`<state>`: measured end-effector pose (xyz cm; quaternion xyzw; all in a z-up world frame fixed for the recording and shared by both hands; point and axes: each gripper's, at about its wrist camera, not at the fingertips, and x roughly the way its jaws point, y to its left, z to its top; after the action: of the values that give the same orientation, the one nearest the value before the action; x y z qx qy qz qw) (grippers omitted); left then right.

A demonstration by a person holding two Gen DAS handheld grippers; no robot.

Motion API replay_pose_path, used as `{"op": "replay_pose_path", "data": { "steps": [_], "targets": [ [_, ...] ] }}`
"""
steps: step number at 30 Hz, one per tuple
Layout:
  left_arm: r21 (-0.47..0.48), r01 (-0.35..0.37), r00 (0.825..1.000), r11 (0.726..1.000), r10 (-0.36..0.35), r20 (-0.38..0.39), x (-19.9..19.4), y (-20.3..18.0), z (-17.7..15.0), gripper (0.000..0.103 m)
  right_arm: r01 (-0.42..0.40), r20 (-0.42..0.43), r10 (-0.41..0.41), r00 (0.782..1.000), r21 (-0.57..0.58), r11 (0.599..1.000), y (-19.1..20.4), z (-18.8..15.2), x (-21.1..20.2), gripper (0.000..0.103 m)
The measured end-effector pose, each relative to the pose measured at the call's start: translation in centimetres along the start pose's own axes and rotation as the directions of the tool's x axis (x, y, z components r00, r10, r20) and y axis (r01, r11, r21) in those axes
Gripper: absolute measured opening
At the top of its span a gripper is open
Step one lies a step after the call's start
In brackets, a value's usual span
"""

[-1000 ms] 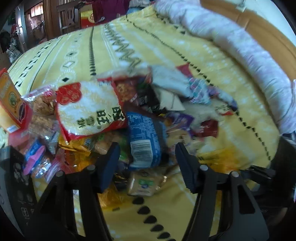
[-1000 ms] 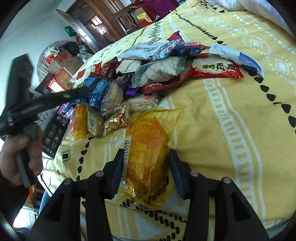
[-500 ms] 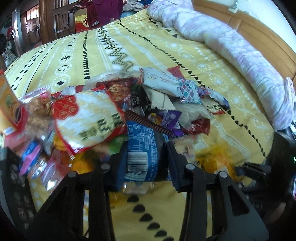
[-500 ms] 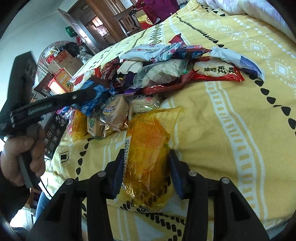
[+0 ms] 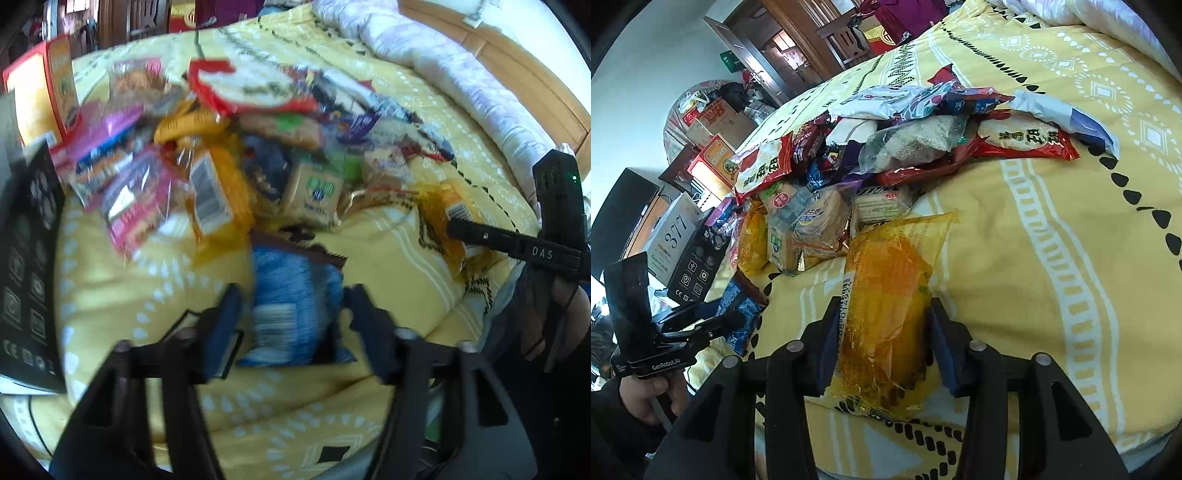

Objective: Organize snacks
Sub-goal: 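Grasp a yellow translucent packet with the right tool while the left tool grasps a dark blue packet, then carry both held packets over the clear bowl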

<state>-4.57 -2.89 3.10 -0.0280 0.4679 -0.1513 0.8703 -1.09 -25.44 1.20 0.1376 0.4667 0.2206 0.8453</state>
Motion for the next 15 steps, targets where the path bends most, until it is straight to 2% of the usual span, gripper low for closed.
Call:
{"op": "replay_pose_path", "data": {
  "steps": [1, 2, 5, 8, 12, 13, 14, 15],
  "targets": [
    [0.014, -0.017, 1.000, 1.000, 0.016, 0.025, -0.3, -0.3, 0.1, 0.086, 0.007, -0.002, -0.007, 1.000, 0.000, 1.000, 0.1, 0.0, -0.1, 0.050],
    [0.027, -0.036, 0.998, 0.999, 0.034, 0.049, -0.5, -0.7, 0.1, 0.089, 0.019, -0.005, -0.019, 1.000, -0.005, 1.000, 0.3, 0.1, -0.2, 0.052],
    [0.052, -0.064, 0.997, 0.997, 0.061, 0.049, 0.2, -1.2, 0.2, 0.090, 0.056, -0.012, -0.057, 0.998, -0.029, 0.998, 1.1, 0.2, -0.5, 0.062],
    [0.053, -0.107, 0.994, 0.993, 0.106, 0.015, 1.6, -1.1, -0.2, 0.088, 0.092, -0.016, -0.093, 0.995, -0.068, 0.993, 2.4, 0.2, -0.6, 0.064],
    [0.044, -0.119, 0.993, 0.992, 0.120, -0.015, 2.7, -0.5, -0.9, 0.079, 0.165, -0.030, -0.169, 0.985, -0.108, 0.980, 3.0, -0.1, 0.4, 0.066],
    [0.050, -0.122, 0.992, 0.991, 0.123, -0.014, 2.7, -0.6, -0.9, 0.069, 0.172, -0.035, -0.176, 0.984, -0.099, 0.980, 2.8, -0.1, 0.7, 0.065],
    [0.053, -0.119, 0.993, 0.992, 0.120, -0.016, 2.6, -0.7, -0.9, 0.062, 0.176, -0.039, -0.180, 0.983, -0.094, 0.980, 2.6, -0.2, 0.8, 0.061],
    [0.057, -0.109, 0.994, 0.992, 0.110, -0.020, 2.5, -0.8, -0.8, 0.049, 0.185, -0.039, -0.190, 0.981, -0.096, 0.978, 2.5, -0.3, 0.9, 0.056]
  ]
}}
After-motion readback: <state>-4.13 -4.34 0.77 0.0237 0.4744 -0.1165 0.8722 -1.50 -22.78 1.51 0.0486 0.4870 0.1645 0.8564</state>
